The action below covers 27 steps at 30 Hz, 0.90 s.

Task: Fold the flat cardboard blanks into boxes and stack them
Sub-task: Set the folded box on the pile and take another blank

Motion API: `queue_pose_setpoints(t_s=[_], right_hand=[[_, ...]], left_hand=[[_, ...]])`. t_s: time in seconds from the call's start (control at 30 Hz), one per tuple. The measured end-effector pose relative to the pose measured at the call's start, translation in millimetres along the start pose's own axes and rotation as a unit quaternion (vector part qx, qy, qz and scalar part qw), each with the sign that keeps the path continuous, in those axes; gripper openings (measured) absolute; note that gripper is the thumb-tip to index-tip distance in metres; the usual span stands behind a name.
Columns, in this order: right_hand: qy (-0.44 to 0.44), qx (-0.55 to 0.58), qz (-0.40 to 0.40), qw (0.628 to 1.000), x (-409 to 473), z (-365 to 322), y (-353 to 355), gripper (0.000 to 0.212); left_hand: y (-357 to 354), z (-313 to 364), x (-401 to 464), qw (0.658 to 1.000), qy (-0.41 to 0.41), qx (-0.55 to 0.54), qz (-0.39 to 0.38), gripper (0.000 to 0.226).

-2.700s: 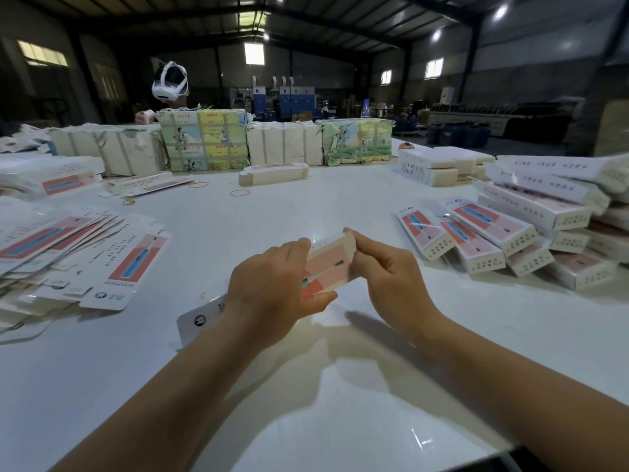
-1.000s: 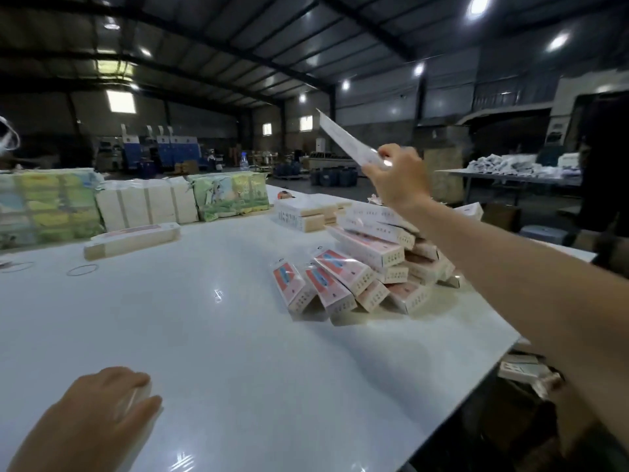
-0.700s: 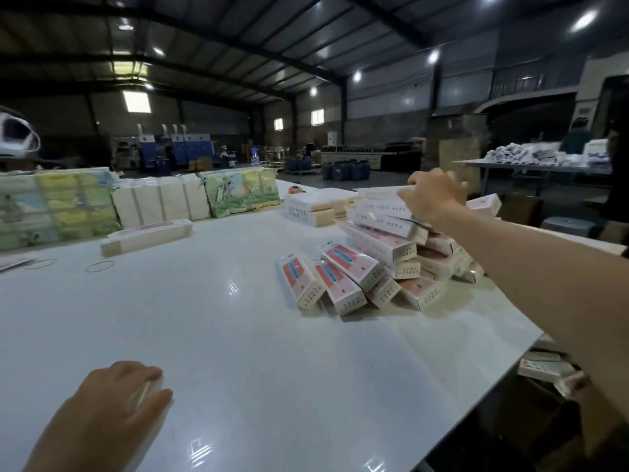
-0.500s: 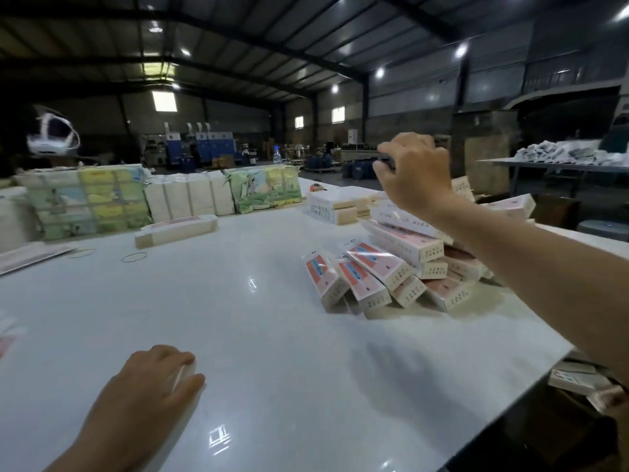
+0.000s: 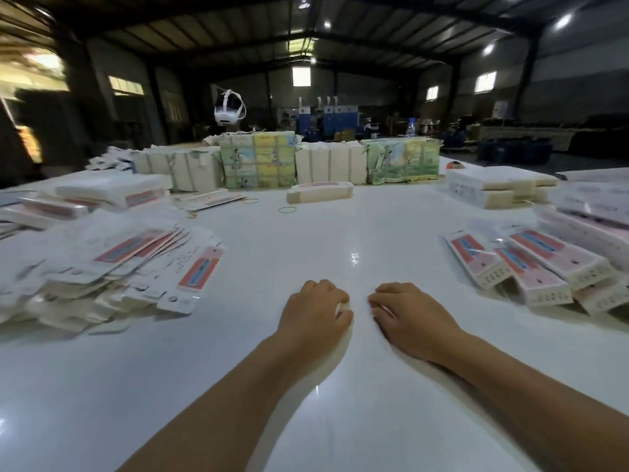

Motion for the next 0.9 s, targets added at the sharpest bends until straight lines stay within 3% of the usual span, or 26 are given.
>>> queue_pose_setpoints(t_s=[0.17, 0.27, 0.33, 0.47, 0.53, 0.7, 0.8, 0.9], right_hand=[[0.001, 0.003, 0.033, 0.999, 1, -1, -1, 0.028], [0.006, 0.014, 0.038, 0.999, 1, -1, -2, 0.026], [0.0, 0.022, 0.043, 0.999, 1, -1, -2, 0.025], [-0.013, 0.028, 0.027, 0.999, 3, -1, -3, 0.027], [-0.017, 0.03, 0.014, 0.999, 4, -2, -4, 0.029], [-0.02, 0.032, 0.004, 0.999, 3, -4, -3, 0.028], [-0.021, 0.033, 0.003, 0.999, 3, -5, -2, 0.029], [-0.025, 0.034, -0.004, 0.999, 2, -5, -1, 0.029]], left_hand=[[29, -17, 15, 0.99, 0.093, -0.106, -0.028, 0.04], [83, -58, 26, 0.984, 0.176, -0.014, 0.03, 0.04], [121, -95, 23, 0.956, 0.267, 0.085, 0.086, 0.042], [160, -156, 0, 0.881, 0.441, 0.165, 0.052, 0.096], [160, -167, 1, 0.874, 0.451, 0.173, 0.051, 0.104], [162, -173, 14, 0.869, 0.476, 0.12, 0.07, 0.093], [162, -173, 17, 0.863, 0.484, 0.058, 0.131, 0.096], [160, -167, 19, 0.878, 0.45, 0.013, 0.161, 0.082]])
Point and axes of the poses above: each hand's wrist, its own x-axis towards the middle knuckle, its own y-axis out of the back of the hand, z = x × y, the point moved 2 cm from there along x, towards the middle knuckle, and after that the axes turned 15 degrees about -x, right-handed, at the moved point
